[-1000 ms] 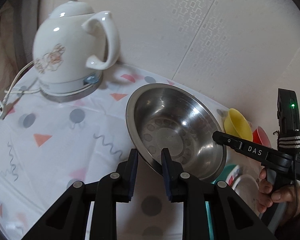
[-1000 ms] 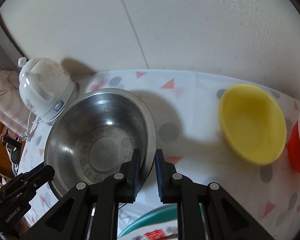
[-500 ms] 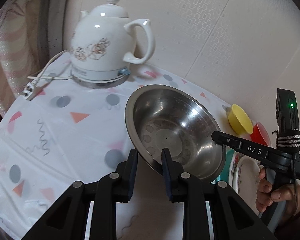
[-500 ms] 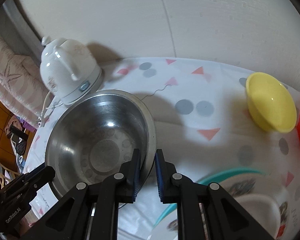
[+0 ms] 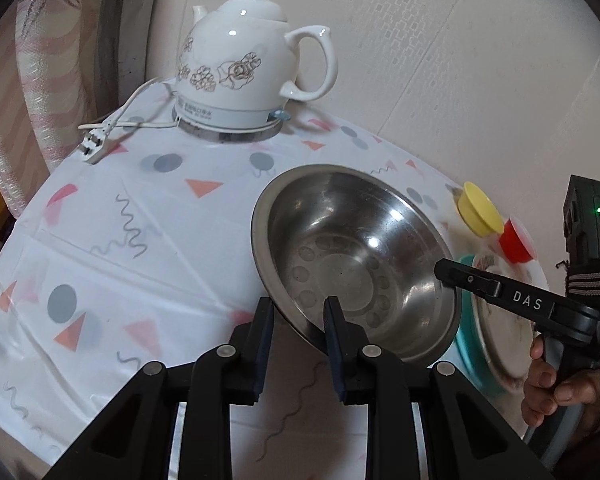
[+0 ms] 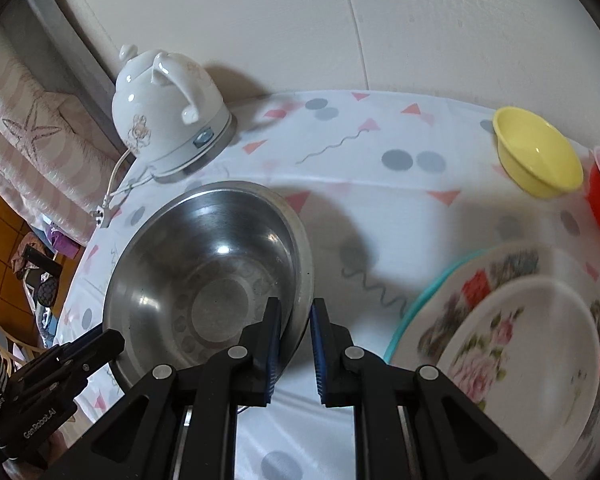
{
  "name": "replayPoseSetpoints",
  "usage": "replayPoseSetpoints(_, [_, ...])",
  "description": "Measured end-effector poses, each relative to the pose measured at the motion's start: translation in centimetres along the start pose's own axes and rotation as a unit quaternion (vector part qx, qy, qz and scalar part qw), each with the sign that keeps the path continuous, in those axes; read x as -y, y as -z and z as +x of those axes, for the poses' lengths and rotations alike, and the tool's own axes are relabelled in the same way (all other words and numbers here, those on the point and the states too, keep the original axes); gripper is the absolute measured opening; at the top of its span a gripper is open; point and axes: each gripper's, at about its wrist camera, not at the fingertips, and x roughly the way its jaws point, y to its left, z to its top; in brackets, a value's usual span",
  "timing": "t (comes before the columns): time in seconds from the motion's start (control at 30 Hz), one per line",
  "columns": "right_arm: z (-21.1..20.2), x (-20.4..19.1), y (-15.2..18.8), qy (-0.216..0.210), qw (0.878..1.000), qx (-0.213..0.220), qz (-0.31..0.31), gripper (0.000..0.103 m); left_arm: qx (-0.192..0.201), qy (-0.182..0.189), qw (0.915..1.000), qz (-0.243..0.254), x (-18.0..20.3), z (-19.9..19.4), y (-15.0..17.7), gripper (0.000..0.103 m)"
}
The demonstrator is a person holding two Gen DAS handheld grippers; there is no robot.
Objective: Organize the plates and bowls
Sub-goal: 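Carry the steel bowl with the left gripper beside the plate stack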
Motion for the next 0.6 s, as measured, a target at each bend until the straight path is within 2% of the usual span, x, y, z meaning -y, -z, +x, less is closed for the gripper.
replayPoseSetpoints(0.3, [-0.7,-1.3,1.9,0.012,1.000,0.001,0.011,0.015,-0.007,0.010,0.9998,0.013,-1.1,-0.9,1.1,0.025])
replayPoseSetpoints(0.6, [-0.9,-1.8,2.7,0.005,1.000,0.004,0.027,0.016,-0.010,0.010,0.9996,0.024,-1.2,-1.3,1.3,0.028])
